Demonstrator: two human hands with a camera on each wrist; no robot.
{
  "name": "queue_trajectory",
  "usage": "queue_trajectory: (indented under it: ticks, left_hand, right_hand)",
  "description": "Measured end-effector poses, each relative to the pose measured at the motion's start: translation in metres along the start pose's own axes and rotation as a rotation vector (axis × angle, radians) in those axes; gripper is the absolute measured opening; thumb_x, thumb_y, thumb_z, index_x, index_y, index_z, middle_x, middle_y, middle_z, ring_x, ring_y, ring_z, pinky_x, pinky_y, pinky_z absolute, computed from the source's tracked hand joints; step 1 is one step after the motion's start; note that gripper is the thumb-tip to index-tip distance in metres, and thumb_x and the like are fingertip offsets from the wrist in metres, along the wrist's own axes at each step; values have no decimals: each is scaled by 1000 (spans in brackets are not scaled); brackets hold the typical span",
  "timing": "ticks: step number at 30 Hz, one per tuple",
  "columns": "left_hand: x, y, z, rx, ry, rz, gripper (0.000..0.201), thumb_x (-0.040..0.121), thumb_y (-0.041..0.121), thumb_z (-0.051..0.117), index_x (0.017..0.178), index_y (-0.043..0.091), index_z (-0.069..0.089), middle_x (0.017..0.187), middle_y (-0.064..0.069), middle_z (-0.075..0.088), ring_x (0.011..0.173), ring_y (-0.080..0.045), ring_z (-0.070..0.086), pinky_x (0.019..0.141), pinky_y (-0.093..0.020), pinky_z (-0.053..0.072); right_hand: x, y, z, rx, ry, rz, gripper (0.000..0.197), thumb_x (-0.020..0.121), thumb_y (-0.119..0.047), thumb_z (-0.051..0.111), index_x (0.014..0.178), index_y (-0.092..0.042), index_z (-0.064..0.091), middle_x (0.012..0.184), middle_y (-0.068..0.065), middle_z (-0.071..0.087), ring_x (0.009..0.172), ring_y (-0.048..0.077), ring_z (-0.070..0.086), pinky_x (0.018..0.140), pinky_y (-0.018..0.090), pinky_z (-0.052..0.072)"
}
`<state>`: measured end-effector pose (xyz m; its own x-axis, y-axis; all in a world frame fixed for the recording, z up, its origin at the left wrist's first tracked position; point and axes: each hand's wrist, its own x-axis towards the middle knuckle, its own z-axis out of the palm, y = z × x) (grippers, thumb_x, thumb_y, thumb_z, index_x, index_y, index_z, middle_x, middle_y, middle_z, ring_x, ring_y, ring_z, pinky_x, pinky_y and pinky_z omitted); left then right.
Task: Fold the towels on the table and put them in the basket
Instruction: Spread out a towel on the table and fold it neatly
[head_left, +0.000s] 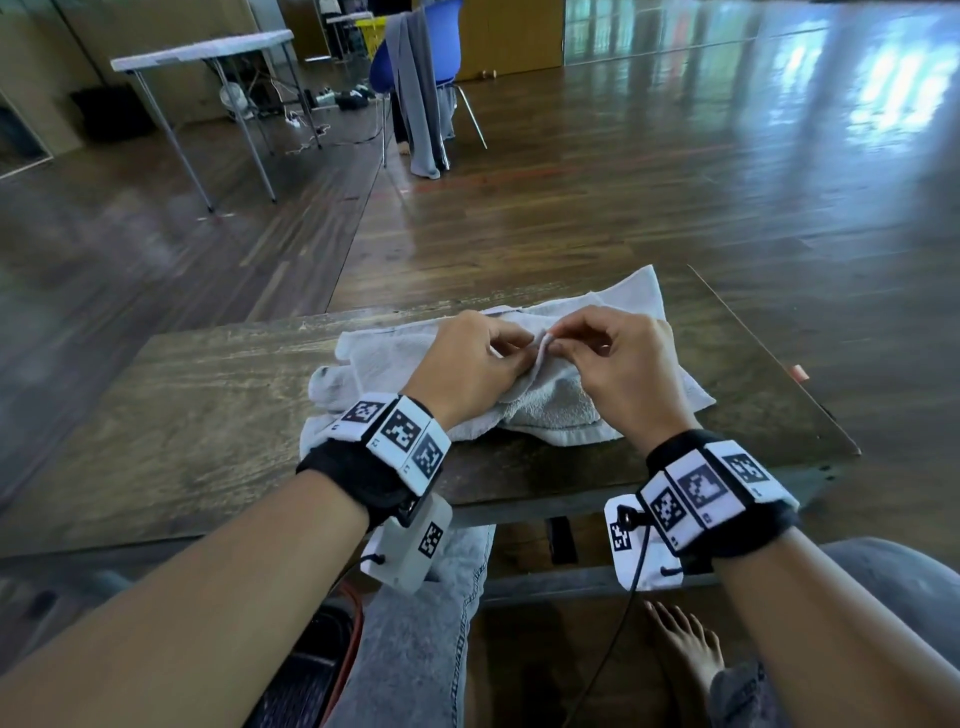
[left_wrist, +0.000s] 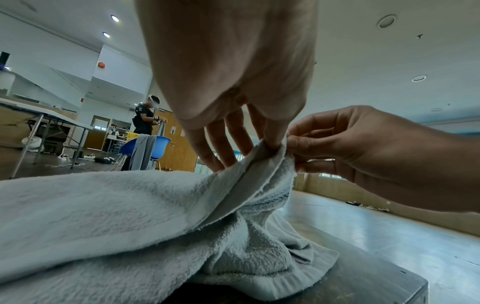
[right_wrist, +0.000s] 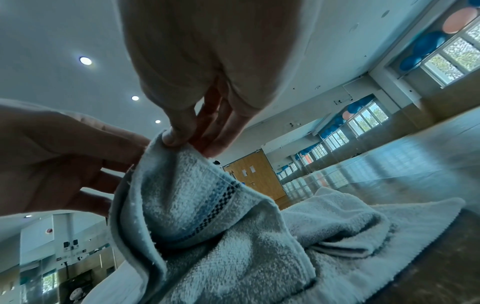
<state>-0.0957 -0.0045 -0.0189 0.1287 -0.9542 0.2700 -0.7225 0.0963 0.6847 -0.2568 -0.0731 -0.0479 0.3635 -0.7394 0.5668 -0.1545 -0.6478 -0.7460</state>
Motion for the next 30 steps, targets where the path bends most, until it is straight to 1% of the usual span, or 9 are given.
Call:
queue_trajectory:
  ticks: [7,12,17,19,21,23,26,28,30]
  left_hand:
    - [-2,3,2,-40,-7,8,18,92,25,66,87,15,80,68,0,74,55,-2,62,55,-17,48]
    - [-3,3,-1,-73,-25,-12,15,91,22,66,86,15,79,54,15,65,49,4,58,53,-13,42]
    - [-2,5,-5,-27,-45,-8,13,90,22,68,86,16,79,66,11,69,57,2,62,60,-14,46]
    - [-1,4,-6,-11,-50,-1,13,90,23,68,85,18,79,68,10,70,60,2,63,61,-12,47]
    - [1,3,-7,21,-65,13,13,90,22,68,83,18,79,63,15,67,57,5,61,57,-7,42]
    - [2,2,-7,48,-80,21,13,89,23,69,84,18,79,61,18,65,54,7,60,56,-5,40]
    - [2,-1,-5,92,-62,31,18,88,37,70,86,21,78,70,13,70,62,2,64,62,-18,50]
    - [-2,-3,-2,128,48,39,24,84,48,71,87,25,73,80,11,71,73,-5,65,66,-28,55]
    - [-6,-3,2,140,156,93,27,82,54,68,86,28,64,86,9,66,80,-9,61,68,-32,53]
  right_hand:
    - [1,1,1,12,-13,50,9,83,1,75,81,-8,75,78,-5,74,73,0,69,67,6,48]
    - [1,1,1,17,-22,53,10,84,0,75,81,-9,75,78,-4,75,72,1,69,66,7,48]
    - [1,1,1,21,-22,39,11,86,-2,74,82,-12,74,78,-5,75,73,3,70,68,14,54]
    - [1,1,0,13,-34,54,10,87,-5,73,87,-15,74,85,-7,74,76,5,70,69,19,57]
    - [1,2,-1,5,-77,75,13,90,-11,72,100,-18,74,99,-10,72,86,7,69,72,20,58]
    - [1,3,-2,-12,-143,64,19,93,-12,69,109,-20,74,104,-12,70,93,6,66,76,21,57]
    - [1,2,-1,-35,-187,34,14,91,-9,68,103,-16,72,92,-8,71,88,6,67,79,26,58]
    - [1,2,0,-40,-150,26,8,90,-10,68,97,-14,69,87,-5,70,84,8,66,78,24,57]
    - [1,2,-1,-63,-104,12,6,90,-12,68,95,-15,67,86,-5,69,82,7,64,75,18,53]
